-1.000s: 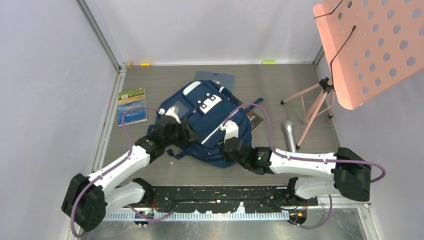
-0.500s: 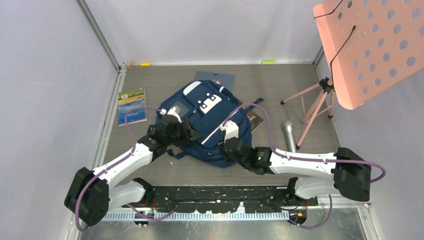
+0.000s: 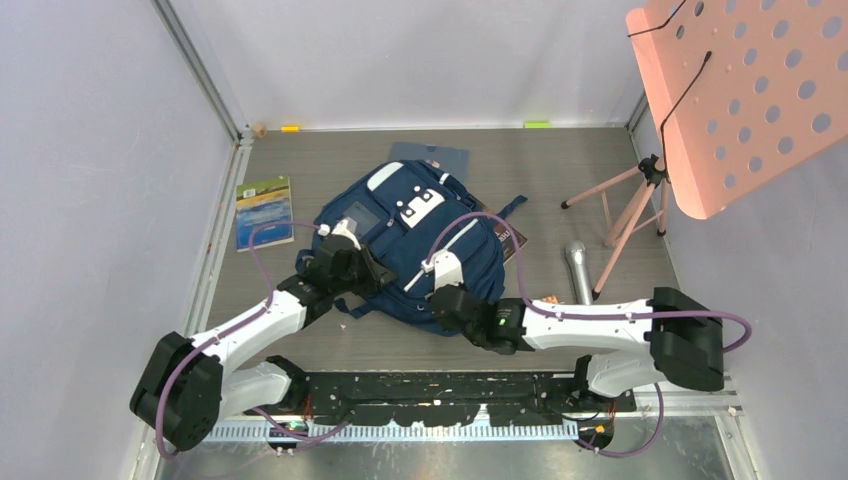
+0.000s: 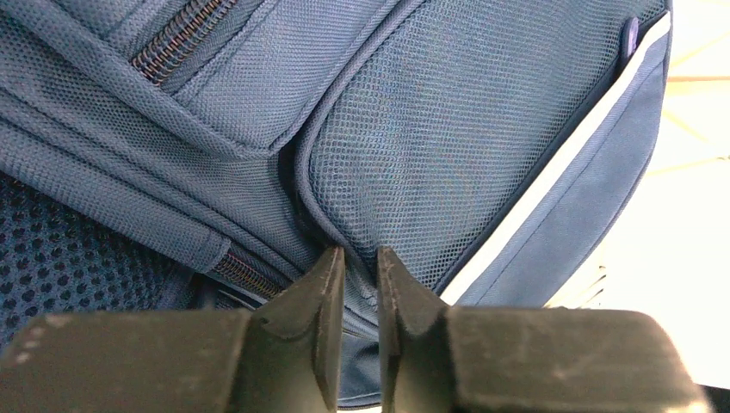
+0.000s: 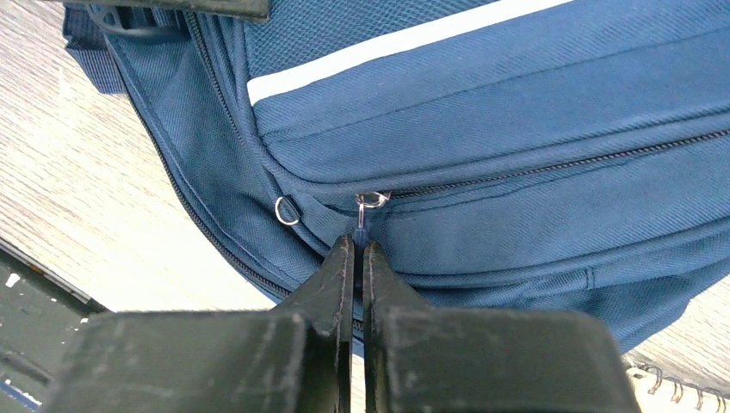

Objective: Pack the student bag
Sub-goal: Unzip the student bag at the center of the board.

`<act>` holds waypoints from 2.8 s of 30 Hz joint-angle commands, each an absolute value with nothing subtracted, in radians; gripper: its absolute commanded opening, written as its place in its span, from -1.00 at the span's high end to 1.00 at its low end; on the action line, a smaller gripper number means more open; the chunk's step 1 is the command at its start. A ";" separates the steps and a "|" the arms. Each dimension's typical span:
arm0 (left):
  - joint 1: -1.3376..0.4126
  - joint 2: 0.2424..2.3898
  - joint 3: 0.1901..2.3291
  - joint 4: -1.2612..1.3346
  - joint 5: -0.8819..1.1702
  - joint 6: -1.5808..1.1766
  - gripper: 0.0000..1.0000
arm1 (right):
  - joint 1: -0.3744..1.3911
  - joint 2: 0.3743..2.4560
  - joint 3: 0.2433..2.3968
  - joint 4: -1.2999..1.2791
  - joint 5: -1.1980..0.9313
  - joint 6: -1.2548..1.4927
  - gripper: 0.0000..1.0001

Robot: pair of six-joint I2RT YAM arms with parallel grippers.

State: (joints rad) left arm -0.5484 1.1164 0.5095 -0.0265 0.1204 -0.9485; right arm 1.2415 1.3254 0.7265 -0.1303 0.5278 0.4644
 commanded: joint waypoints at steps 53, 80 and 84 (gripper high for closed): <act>-0.635 0.820 0.659 -0.348 -0.095 -0.456 -0.48 | 1.248 1.297 1.083 -0.305 0.608 0.382 -0.48; -1.124 1.317 0.823 0.016 -0.443 0.080 -0.81 | 0.710 0.794 0.772 -1.035 0.692 1.351 -0.99; -1.125 1.314 0.832 0.017 -0.505 0.064 -0.70 | 0.710 0.802 0.729 -1.130 0.671 1.536 -0.99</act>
State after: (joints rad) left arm -1.1240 1.3296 0.7841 -0.0368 -0.3595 0.0463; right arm 0.7151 0.8005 0.7605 -1.0119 0.6460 1.2816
